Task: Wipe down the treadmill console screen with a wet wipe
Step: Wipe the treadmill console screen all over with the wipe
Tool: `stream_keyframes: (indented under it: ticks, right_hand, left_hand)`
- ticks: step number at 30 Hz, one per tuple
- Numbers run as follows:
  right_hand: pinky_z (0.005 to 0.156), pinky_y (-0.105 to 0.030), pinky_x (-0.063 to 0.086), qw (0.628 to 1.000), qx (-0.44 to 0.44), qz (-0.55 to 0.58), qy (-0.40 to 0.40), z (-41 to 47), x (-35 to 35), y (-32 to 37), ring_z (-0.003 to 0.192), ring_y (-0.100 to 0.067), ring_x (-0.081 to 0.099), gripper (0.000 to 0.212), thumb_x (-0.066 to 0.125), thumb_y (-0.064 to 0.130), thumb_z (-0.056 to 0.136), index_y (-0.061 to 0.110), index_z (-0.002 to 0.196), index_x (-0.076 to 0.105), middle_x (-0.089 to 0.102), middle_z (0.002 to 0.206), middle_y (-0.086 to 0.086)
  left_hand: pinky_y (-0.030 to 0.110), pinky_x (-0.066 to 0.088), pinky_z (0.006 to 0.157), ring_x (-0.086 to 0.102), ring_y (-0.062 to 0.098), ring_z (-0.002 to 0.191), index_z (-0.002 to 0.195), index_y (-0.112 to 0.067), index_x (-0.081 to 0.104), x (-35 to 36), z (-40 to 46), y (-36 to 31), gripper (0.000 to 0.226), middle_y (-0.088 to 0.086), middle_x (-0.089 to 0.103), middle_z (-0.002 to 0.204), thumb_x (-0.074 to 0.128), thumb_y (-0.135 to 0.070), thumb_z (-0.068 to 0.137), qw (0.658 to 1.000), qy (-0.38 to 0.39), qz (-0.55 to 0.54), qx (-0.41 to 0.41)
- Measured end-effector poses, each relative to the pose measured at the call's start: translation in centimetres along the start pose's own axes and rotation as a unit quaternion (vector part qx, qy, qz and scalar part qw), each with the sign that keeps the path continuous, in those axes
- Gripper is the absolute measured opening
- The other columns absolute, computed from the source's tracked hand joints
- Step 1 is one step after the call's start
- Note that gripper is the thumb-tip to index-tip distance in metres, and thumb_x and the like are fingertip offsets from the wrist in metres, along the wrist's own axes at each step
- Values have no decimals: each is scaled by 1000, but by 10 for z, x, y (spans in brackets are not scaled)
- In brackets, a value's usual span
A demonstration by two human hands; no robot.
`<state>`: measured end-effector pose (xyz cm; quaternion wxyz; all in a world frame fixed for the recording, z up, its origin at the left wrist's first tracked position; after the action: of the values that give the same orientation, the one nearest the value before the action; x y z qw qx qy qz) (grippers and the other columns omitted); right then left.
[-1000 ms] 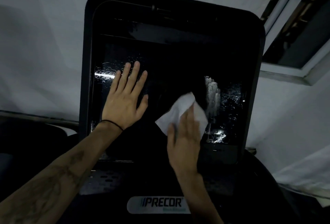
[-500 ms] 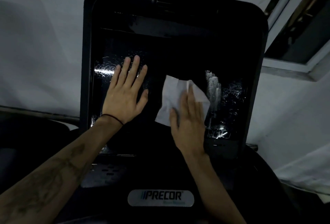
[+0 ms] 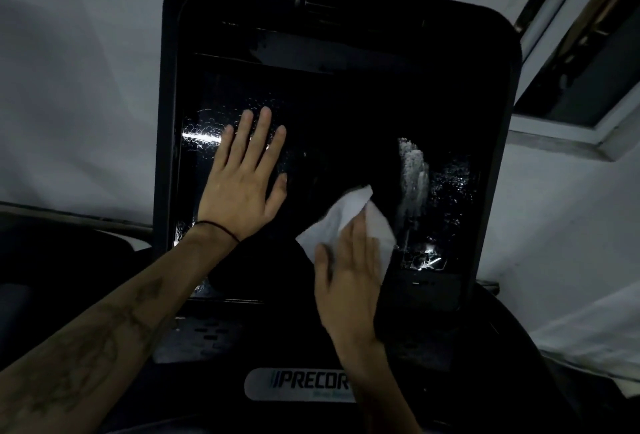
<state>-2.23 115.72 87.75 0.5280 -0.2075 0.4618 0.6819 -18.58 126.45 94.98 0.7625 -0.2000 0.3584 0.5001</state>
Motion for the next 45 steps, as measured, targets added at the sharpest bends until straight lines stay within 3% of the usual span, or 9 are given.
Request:
stream_keyframes:
  ticks: [7,12,18,22,27,33,38,42,45]
  right_hand:
    - [126,-44,19,998,-37,38,-24,23,-20,-6,156,-10,10,59,40,31,110,9,161,18,-2,171,5]
    - [122,-39,21,999,-21,26,-5,-6,0,4,149,-29,33,58,40,38,106,4,152,37,17,161,-1]
    - [127,-32,8,1000,-13,16,-18,15,-18,-17,156,-13,11,62,37,37,110,9,161,17,-3,171,3]
    - [125,-32,13,999,-32,19,3,-14,6,2,148,-26,33,56,43,37,106,0,148,45,30,163,-13]
    - [126,-42,19,999,-31,9,-34,16,-13,-13,156,-15,17,59,39,31,109,8,160,22,4,171,1]
    - [125,-40,19,999,-15,47,-8,-18,11,0,150,-30,33,56,39,35,107,0,150,40,22,164,-8]
    - [127,-40,17,999,-15,36,-16,1,-11,-15,156,-12,14,60,41,31,109,8,161,20,0,171,4]
    - [126,-40,18,996,0,88,4,-30,7,-7,154,-19,23,58,41,37,107,5,156,34,12,168,1]
    - [127,-37,13,997,-40,70,15,-6,2,-2,156,-12,13,61,39,37,109,13,161,21,4,171,5]
  left_hand:
    - [54,9,130,1,35,160,165,-10,15,1,-1,-1,67,17,4,173,29,-39,105,1000,-1,-1,3]
    - [53,8,130,2,35,160,164,-9,16,0,1,-1,67,17,5,173,31,-38,106,1000,-9,9,4]
    - [52,6,130,2,34,161,164,-10,17,0,1,-1,66,17,5,173,33,-37,106,1000,-8,-2,4]
    - [52,6,130,2,35,160,164,-10,16,0,1,0,66,17,5,173,32,-38,106,1000,-13,2,4]
    - [52,6,130,2,34,160,165,-10,16,0,0,-1,67,17,5,173,32,-37,106,1000,-11,-2,4]
    - [52,7,130,3,35,160,164,-10,17,0,0,1,66,17,6,173,33,-37,106,1000,-16,0,4]
    - [52,7,130,3,35,160,164,-10,18,-1,0,0,66,17,7,173,34,-37,106,1000,-15,-10,4]
    - [51,6,130,4,35,160,164,-10,17,0,1,1,66,17,7,173,33,-38,106,1000,-20,-7,2]
    - [51,5,130,3,34,160,164,-11,17,0,0,2,66,17,8,173,33,-38,107,1000,-17,-13,5]
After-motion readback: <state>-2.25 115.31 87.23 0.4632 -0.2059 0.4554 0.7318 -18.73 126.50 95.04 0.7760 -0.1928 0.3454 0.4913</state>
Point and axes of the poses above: each hand's wrist, its own z-axis towards the middle knuckle, its own x-axis out of the palm, y = z × x, the point moved 6 cm from there along z, towards the middle knuckle
